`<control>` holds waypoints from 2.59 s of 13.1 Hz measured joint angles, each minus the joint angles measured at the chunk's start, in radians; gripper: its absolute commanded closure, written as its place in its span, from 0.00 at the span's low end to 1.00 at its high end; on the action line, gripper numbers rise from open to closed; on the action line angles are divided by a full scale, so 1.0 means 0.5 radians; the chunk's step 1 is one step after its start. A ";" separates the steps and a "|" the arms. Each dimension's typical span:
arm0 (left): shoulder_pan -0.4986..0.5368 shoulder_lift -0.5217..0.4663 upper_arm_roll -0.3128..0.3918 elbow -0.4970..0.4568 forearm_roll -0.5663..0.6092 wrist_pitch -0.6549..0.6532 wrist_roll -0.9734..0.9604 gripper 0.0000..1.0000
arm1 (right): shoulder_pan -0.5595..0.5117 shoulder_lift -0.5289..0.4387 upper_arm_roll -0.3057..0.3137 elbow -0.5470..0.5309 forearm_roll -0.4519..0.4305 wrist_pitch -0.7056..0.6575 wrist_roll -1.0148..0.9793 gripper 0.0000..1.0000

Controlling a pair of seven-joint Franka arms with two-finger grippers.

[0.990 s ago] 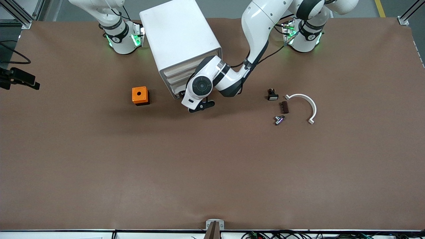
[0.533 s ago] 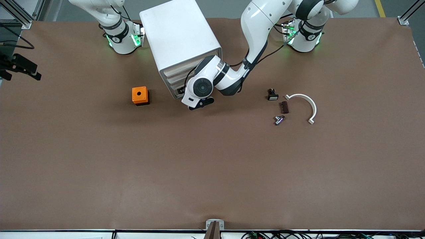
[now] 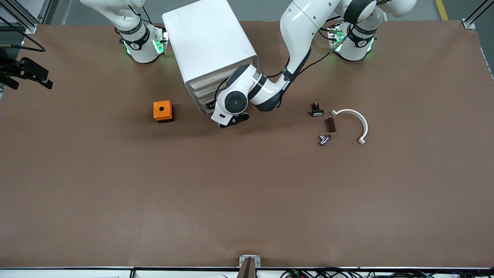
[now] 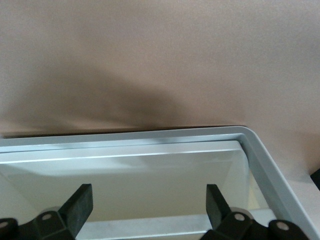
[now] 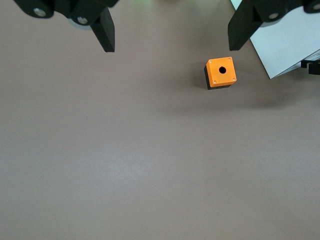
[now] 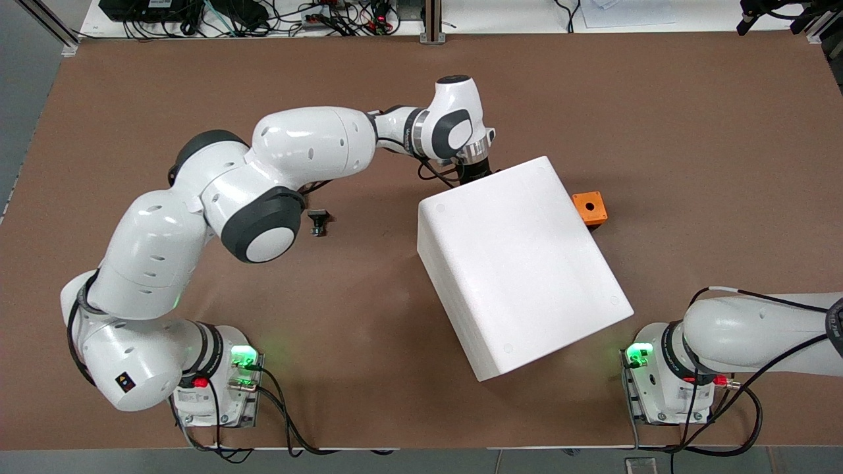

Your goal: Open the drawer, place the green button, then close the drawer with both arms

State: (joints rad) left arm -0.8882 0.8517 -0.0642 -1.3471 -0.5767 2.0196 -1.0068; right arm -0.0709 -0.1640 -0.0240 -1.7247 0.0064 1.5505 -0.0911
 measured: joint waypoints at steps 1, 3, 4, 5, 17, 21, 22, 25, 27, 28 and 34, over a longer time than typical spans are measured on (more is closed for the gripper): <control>0.010 -0.002 0.000 0.011 0.001 0.000 0.008 0.00 | 0.000 0.000 0.000 0.000 0.000 0.003 0.000 0.00; 0.050 -0.025 0.008 0.034 0.078 0.000 0.018 0.00 | 0.000 0.000 -0.003 0.000 0.000 0.004 0.000 0.00; 0.085 -0.043 0.012 0.040 0.148 0.000 0.022 0.00 | 0.000 0.000 -0.006 0.000 0.000 0.004 0.000 0.00; 0.128 -0.063 0.013 0.044 0.218 -0.001 0.035 0.00 | 0.000 0.000 -0.009 0.000 0.000 0.005 0.000 0.00; 0.552 -0.489 0.019 -0.054 0.620 -0.049 0.829 0.00 | 0.000 0.000 0.000 0.000 0.015 -0.007 0.027 0.00; 0.696 -0.689 0.021 -0.261 0.645 -0.050 1.146 0.00 | 0.000 0.000 0.000 0.000 0.017 -0.007 0.027 0.00; 0.742 -0.750 0.021 -0.318 0.657 -0.051 1.244 0.00 | 0.000 0.000 0.000 0.000 0.017 -0.008 0.027 0.00; 0.892 -0.949 0.021 -0.537 0.702 -0.060 1.505 0.00 | 0.000 0.000 0.001 0.000 0.018 -0.009 0.027 0.00; 0.990 -1.099 0.021 -0.698 0.742 -0.061 1.612 0.00 | 0.000 0.000 0.004 0.000 0.019 -0.012 0.027 0.00; 1.055 -1.180 0.021 -0.769 0.747 -0.063 1.736 0.00 | 0.000 0.000 0.005 0.000 0.019 -0.012 0.027 0.00; 1.544 -1.443 0.022 -0.901 0.750 -0.249 2.462 0.00 | 0.035 0.000 0.015 0.000 0.021 -0.012 0.027 0.00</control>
State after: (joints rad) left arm -0.1160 0.1300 -0.0530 -1.7974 -0.2016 1.8949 0.2243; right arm -0.0533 -0.1640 -0.0164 -1.7249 0.0170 1.5447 -0.0773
